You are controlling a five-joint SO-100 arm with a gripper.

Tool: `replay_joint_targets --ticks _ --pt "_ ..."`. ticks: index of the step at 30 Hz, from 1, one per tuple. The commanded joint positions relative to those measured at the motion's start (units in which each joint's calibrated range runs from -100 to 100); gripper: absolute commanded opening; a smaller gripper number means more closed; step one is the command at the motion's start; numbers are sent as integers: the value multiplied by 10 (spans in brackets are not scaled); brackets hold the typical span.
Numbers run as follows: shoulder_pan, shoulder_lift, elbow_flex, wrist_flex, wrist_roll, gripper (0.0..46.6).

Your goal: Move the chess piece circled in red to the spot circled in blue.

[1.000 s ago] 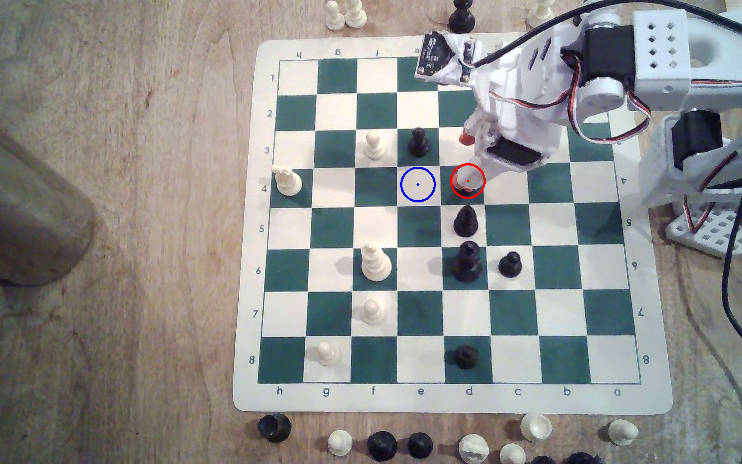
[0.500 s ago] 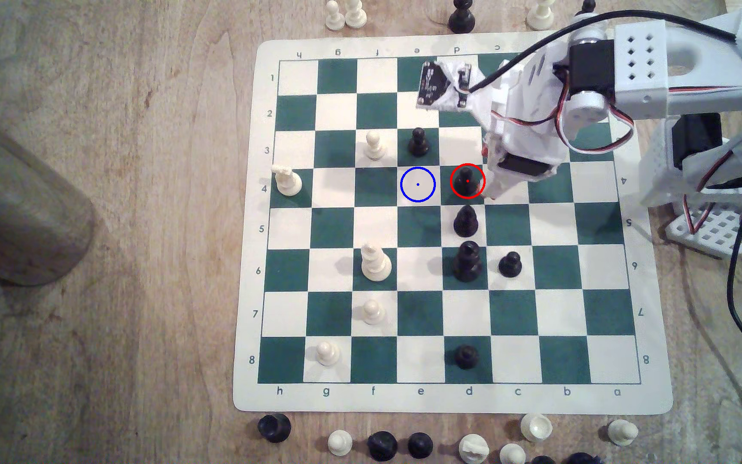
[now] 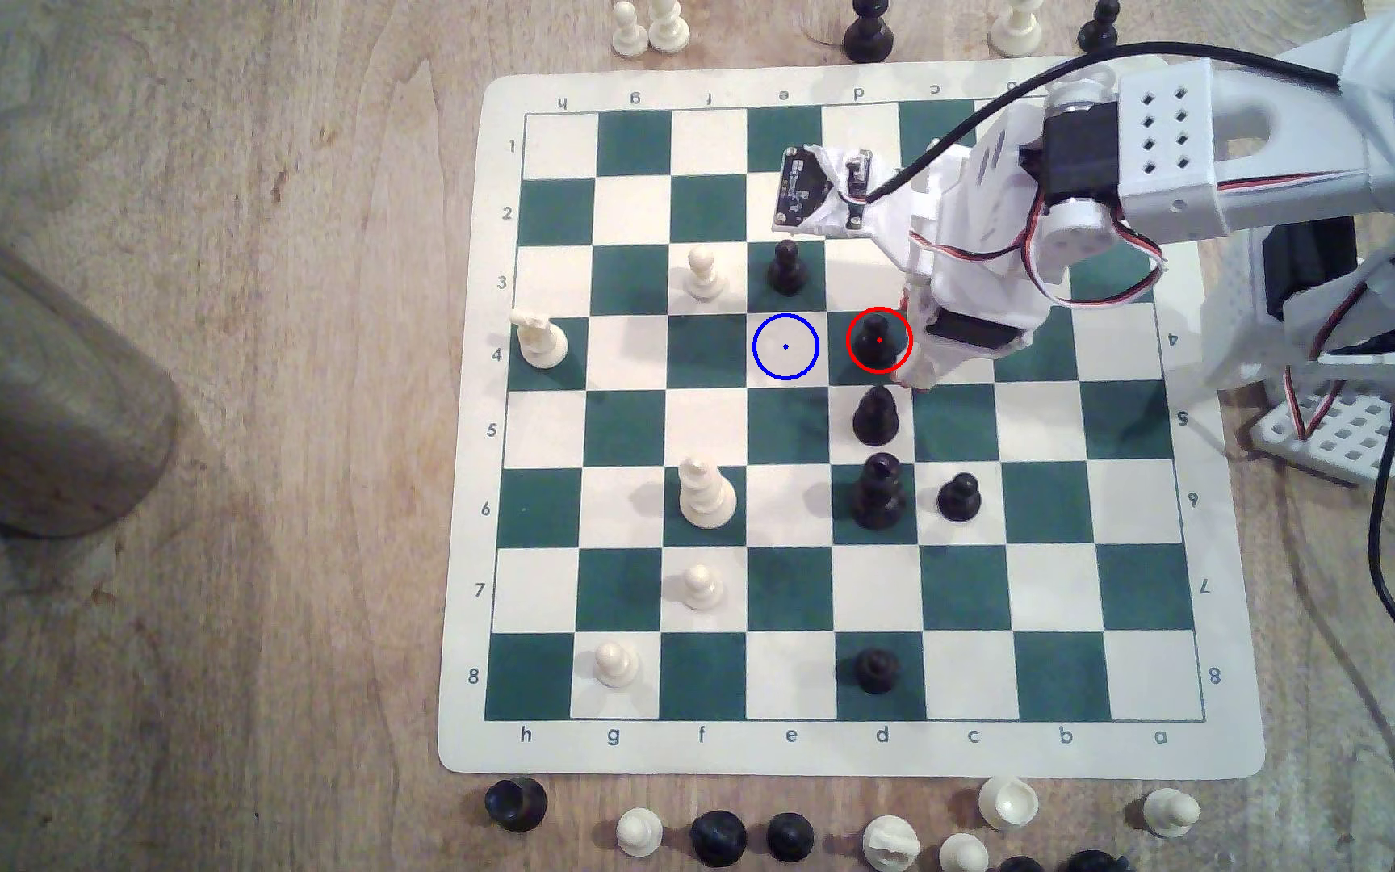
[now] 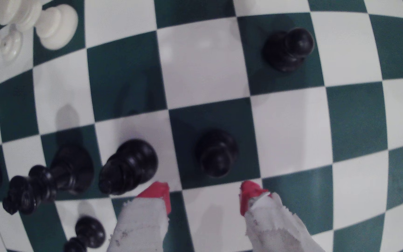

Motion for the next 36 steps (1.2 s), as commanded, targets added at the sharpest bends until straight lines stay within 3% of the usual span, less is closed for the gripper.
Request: replay_joint_targets --ticks 1,36 --pt "9 2 -4 -19 -1 159" --pt "2 40 -19 -101 -14 122"
